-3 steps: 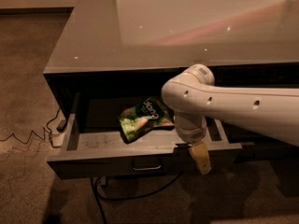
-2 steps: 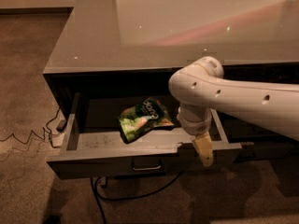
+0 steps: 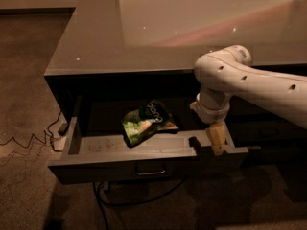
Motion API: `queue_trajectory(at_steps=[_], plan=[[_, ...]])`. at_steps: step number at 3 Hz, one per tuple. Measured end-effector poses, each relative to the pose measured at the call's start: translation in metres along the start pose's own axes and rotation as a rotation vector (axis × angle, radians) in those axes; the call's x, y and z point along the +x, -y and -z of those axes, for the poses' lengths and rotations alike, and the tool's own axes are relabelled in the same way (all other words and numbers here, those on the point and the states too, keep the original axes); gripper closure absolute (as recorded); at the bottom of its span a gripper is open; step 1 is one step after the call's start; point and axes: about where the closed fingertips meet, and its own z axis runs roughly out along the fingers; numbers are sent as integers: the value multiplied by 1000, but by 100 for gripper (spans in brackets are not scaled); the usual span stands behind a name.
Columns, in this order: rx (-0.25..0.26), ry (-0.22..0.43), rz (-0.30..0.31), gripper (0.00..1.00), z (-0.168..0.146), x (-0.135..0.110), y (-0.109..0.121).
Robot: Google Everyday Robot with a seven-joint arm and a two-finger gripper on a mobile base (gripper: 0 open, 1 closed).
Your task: Open top drawer
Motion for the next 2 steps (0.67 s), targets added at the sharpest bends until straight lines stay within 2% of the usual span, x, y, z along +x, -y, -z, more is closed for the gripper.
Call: queue_trajectory(at_steps=[1,2], plan=[[9,3,-1,19,3,0,4],[9,3,-1,42,3,0,4]])
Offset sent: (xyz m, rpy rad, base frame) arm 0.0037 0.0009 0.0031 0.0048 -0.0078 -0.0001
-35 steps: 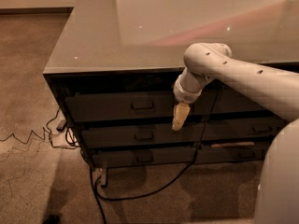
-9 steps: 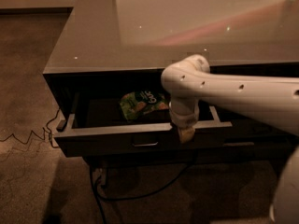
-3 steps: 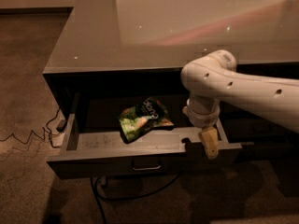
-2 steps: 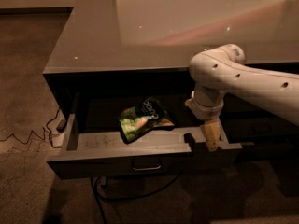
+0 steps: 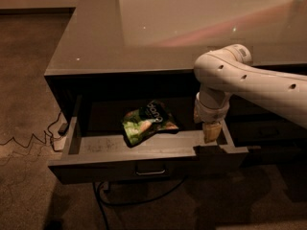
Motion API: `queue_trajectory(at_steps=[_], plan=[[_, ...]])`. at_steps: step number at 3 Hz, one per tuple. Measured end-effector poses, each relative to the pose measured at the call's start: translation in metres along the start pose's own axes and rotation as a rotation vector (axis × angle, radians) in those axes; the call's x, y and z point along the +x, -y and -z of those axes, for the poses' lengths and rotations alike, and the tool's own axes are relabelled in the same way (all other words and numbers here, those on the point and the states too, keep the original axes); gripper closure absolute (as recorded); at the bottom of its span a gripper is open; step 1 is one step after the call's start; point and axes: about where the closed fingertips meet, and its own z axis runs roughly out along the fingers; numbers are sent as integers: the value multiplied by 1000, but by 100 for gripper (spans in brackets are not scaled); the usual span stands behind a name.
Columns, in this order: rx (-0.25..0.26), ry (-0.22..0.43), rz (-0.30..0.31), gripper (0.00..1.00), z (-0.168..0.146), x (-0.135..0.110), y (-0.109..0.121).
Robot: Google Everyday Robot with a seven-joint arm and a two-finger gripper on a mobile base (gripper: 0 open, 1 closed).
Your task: Open top drawer
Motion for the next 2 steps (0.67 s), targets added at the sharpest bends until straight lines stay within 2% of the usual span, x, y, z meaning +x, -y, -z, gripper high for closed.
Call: queue_trajectory(at_steps=[2], plan=[[0,0,0,88,0,0,0]])
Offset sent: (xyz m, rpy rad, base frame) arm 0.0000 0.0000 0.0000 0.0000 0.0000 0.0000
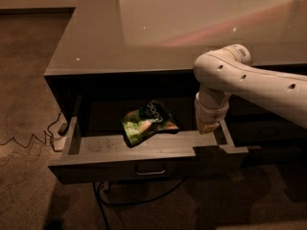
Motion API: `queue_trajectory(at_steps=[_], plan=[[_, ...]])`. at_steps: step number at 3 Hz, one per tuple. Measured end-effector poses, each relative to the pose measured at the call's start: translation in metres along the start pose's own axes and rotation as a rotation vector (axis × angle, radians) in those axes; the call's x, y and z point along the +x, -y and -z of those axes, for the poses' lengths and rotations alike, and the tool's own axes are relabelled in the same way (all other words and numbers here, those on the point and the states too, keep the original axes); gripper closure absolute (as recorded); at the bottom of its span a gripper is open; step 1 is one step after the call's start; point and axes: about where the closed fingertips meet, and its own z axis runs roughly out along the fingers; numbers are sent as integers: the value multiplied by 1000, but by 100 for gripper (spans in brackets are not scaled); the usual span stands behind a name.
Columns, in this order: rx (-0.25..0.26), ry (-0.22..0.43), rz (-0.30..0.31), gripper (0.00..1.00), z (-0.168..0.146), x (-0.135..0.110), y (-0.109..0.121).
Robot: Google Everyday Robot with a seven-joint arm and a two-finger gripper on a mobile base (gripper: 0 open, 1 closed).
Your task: Open top drawer
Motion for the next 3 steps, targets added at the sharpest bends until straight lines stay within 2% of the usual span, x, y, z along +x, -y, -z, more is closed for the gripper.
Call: queue_trajectory(at_steps=[1,3], plan=[[0,0,0,100,0,0,0],[3,96,20,100,-13,-26,7]])
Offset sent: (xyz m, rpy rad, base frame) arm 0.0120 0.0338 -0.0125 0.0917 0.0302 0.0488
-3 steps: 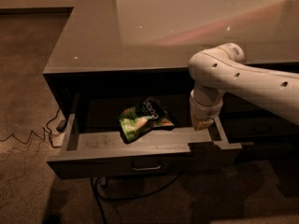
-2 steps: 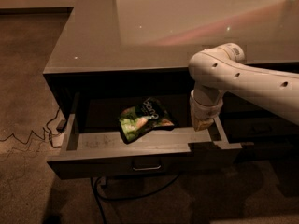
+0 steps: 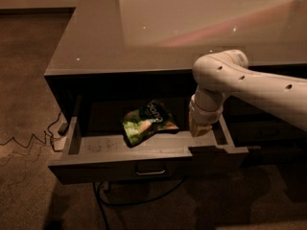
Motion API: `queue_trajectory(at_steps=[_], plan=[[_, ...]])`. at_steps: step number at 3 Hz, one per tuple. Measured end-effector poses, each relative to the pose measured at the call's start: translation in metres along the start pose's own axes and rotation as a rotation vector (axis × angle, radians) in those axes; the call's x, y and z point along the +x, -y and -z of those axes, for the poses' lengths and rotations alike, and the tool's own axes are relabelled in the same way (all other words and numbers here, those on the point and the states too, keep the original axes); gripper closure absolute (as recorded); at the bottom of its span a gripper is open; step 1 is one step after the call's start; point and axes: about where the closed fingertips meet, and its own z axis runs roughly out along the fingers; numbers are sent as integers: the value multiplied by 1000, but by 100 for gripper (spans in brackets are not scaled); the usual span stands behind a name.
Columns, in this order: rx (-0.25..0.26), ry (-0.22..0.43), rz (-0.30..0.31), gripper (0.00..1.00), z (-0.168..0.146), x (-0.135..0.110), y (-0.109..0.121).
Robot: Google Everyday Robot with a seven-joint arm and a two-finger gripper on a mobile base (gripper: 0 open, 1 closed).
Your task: Open top drawer
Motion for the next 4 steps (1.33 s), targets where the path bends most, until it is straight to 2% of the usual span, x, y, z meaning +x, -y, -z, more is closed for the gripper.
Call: queue_trajectory(at_steps=[1,2,4], plan=[[-4,30,1,100,-5,-12,-6],[-64,8,14,100,-33,-25,-29],[-65,14,32,100,-29,-30,-29]])
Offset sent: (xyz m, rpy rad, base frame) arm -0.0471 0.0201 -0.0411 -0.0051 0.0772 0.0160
